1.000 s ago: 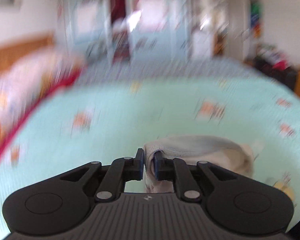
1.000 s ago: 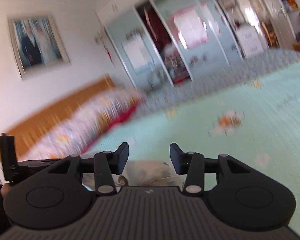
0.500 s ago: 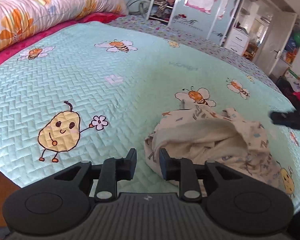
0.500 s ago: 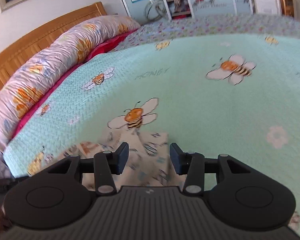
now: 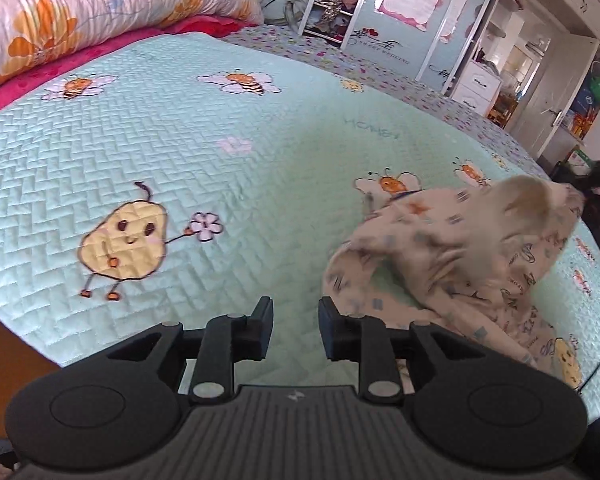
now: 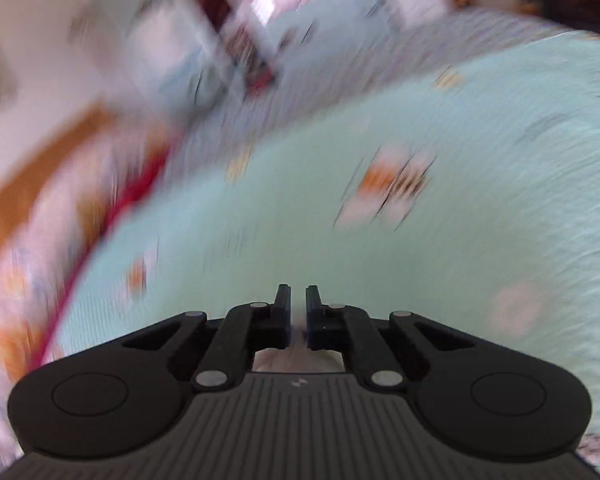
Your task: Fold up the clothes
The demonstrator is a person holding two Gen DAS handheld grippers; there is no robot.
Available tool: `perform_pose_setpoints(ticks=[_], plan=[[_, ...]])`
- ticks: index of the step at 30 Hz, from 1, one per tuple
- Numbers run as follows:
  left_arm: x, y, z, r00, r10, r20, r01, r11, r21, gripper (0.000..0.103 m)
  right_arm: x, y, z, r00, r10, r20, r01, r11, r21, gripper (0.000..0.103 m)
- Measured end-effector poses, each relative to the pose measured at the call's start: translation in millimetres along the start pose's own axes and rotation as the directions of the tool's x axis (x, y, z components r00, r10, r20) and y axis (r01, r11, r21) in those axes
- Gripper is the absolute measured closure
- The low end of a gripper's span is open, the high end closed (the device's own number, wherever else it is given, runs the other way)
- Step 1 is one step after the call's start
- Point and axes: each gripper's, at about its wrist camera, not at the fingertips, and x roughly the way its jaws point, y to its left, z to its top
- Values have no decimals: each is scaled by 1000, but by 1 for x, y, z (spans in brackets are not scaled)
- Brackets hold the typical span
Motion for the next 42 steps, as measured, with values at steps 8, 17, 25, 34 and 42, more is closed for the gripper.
perform_pose_setpoints(ticks=[8,17,25,34,42], plan=[[30,-53,7,997,-77,-15,78,980,181,77,-113,-68,-5,991,-97,94,105,991,-87,74],[57,-92,19,997,54,55,-76,724,686,77,-24,18,-118,995,-78,-56,-2,561,-828,58],[100,-100,17,997,68,27,-64,635,770,77,-43,90,-148,959,156,-235,-282,579,-765,59],[115,-95,4,994,98,-37,-45,716,697,90,25,122,-168,978,47,-201,-179,682,-709,94],[86,-92,-2,995,-35,-92,82,819,568,94,-10,85,-91,999,8,-36,-27,825,-565,79]])
